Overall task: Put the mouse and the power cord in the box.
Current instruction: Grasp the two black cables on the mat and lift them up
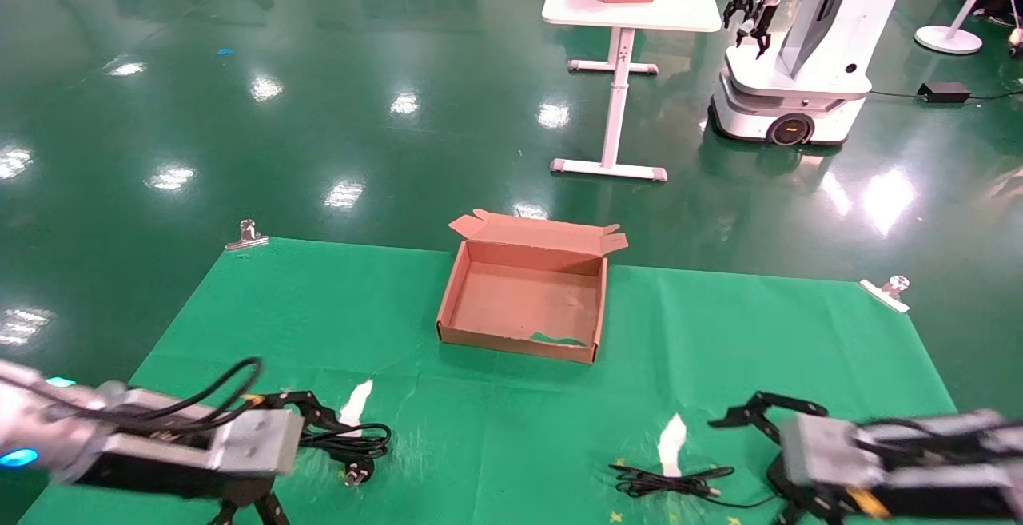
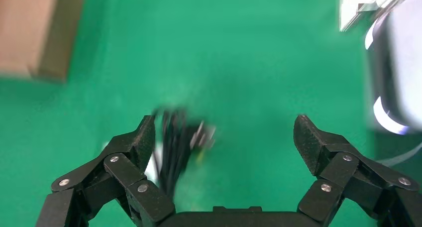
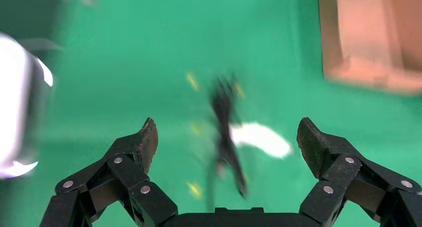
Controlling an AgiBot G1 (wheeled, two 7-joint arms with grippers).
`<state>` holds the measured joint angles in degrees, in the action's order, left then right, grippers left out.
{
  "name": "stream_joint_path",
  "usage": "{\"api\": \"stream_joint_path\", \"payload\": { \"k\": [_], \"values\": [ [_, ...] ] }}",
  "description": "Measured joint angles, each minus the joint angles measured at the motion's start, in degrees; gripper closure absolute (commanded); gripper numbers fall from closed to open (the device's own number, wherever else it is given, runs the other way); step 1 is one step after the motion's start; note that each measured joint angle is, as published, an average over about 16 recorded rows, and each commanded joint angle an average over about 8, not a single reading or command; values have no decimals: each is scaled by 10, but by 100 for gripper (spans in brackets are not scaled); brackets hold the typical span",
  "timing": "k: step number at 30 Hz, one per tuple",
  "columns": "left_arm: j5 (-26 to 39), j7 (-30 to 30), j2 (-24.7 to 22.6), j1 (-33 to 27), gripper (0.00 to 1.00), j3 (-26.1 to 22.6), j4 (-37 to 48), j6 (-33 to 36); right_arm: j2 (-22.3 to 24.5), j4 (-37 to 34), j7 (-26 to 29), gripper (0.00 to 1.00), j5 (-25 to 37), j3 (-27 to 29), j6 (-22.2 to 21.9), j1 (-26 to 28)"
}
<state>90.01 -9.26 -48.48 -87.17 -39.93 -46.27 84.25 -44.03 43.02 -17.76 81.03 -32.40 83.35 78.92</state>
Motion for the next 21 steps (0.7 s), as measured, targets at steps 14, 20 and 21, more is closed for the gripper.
{"api": "stream_joint_path", "payload": {
  "k": [14, 20, 21],
  "values": [
    [122, -151, -121, -74, 0, -51, 277, -121, -147, -249, -181, 0, 122, -56, -105, 86],
    [123, -195, -140, -84, 0, -51, 338, -140, -172, -313, -226, 1, 130, -60, -118, 101],
    [122, -201, -142, -84, 2, -51, 345, -142, -175, -322, -232, 7, 130, -61, -119, 103]
  ]
}}
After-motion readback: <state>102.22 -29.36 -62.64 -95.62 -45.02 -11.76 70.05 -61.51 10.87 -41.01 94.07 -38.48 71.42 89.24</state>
